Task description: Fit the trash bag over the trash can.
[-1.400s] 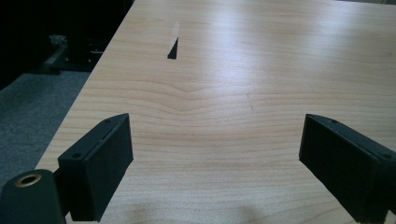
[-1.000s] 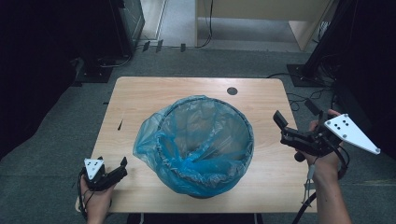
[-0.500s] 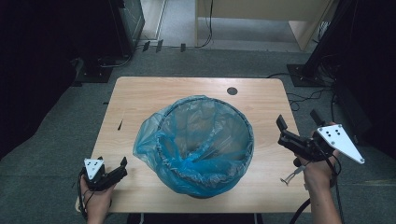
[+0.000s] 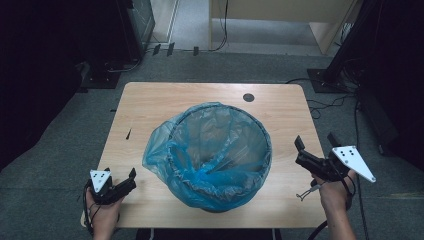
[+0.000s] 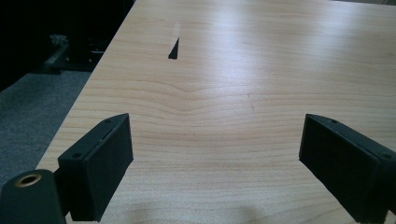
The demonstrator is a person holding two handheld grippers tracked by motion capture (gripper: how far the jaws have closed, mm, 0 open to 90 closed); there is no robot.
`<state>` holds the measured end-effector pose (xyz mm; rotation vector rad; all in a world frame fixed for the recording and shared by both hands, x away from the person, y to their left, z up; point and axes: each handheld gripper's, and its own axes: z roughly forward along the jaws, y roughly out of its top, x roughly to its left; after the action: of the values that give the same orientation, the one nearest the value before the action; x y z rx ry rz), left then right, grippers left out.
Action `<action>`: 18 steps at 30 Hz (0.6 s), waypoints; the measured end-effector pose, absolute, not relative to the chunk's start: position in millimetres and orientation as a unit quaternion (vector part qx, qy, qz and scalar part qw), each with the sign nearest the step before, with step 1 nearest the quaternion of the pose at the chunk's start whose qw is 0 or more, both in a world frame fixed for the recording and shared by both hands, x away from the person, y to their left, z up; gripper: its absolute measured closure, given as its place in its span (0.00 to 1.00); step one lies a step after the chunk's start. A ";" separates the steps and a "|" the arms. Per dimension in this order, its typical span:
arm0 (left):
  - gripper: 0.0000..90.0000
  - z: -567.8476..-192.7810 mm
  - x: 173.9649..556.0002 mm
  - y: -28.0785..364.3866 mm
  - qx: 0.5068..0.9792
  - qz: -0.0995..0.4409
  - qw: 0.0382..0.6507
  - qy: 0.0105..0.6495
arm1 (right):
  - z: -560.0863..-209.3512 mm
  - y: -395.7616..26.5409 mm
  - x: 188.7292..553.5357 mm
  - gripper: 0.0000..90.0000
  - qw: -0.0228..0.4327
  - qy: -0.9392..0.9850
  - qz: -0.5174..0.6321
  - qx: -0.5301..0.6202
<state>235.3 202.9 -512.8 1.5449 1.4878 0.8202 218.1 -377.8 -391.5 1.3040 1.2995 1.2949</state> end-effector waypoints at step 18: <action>0.11 -512.8 235.3 202.8 0.613 0.327 0.409 0.591 | -473.3 -401.4 217.2 0.00 0.398 0.523 0.492 0.571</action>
<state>235.3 202.8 -512.8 1.5447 1.4894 0.8232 217.2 -401.4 -473.3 1.4454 1.3245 1.2464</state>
